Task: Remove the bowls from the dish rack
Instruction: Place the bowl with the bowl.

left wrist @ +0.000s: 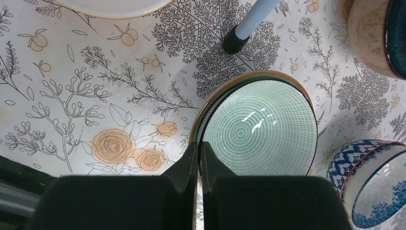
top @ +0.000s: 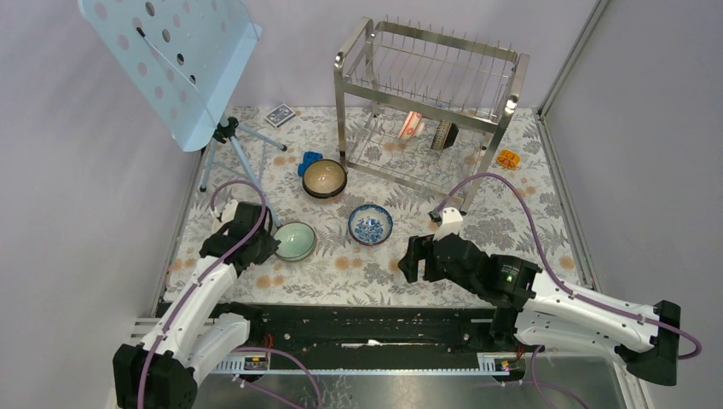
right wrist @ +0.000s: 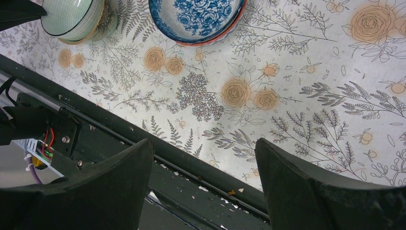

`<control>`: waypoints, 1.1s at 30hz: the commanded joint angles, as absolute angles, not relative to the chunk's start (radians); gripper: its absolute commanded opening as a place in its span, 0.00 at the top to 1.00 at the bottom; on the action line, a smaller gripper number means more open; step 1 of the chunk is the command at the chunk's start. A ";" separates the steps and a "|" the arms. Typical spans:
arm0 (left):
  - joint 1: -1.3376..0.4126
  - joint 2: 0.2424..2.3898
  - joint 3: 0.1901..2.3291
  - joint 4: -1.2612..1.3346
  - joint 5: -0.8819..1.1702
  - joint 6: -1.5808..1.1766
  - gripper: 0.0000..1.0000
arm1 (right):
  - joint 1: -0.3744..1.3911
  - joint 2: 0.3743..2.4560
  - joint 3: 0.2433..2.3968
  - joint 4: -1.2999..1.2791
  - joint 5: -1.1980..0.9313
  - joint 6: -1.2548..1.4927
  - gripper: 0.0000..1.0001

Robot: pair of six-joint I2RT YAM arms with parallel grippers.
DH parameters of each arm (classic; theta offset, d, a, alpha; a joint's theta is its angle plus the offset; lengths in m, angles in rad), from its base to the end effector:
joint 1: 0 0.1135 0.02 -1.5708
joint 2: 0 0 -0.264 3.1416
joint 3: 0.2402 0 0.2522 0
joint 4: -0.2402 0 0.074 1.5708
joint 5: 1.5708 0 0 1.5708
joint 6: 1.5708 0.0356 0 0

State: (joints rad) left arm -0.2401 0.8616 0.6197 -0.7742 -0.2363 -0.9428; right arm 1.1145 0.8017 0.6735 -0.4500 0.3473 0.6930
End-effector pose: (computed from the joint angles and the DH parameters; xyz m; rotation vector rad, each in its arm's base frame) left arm 0.1549 -0.0294 0.2211 -0.9583 2.3639 -0.1535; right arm 0.0889 0.1536 0.2726 -0.2537 2.1765 0.6913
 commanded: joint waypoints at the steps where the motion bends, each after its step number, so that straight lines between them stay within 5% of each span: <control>1: -0.237 0.863 0.614 -0.728 -0.251 -0.957 0.99 | 1.114 0.786 0.667 -0.428 0.361 0.696 0.16; 6: -0.236 0.855 0.611 -0.725 -0.253 -0.961 0.98 | 1.114 0.792 0.668 -0.426 0.359 0.696 0.16; 13: -0.237 0.824 0.629 -0.742 -0.226 -0.951 0.62 | 1.114 0.791 0.672 -0.430 0.361 0.694 0.16; 19: -0.238 0.751 0.664 -0.794 -0.139 -0.976 0.47 | 1.113 0.800 0.680 -0.433 0.360 0.691 0.16; 25: -0.249 0.701 0.681 -0.824 -0.032 -1.015 0.48 | 1.114 0.823 0.686 -0.418 0.353 0.689 0.16; 33: -0.262 0.677 0.615 -0.746 0.076 -1.026 0.70 | 1.114 0.860 0.699 -0.403 0.342 0.690 0.16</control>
State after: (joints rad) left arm -0.2573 0.6979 0.6403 -0.8078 0.0002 -1.0164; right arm 1.1145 0.8486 0.6685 -0.4377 0.3458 0.6930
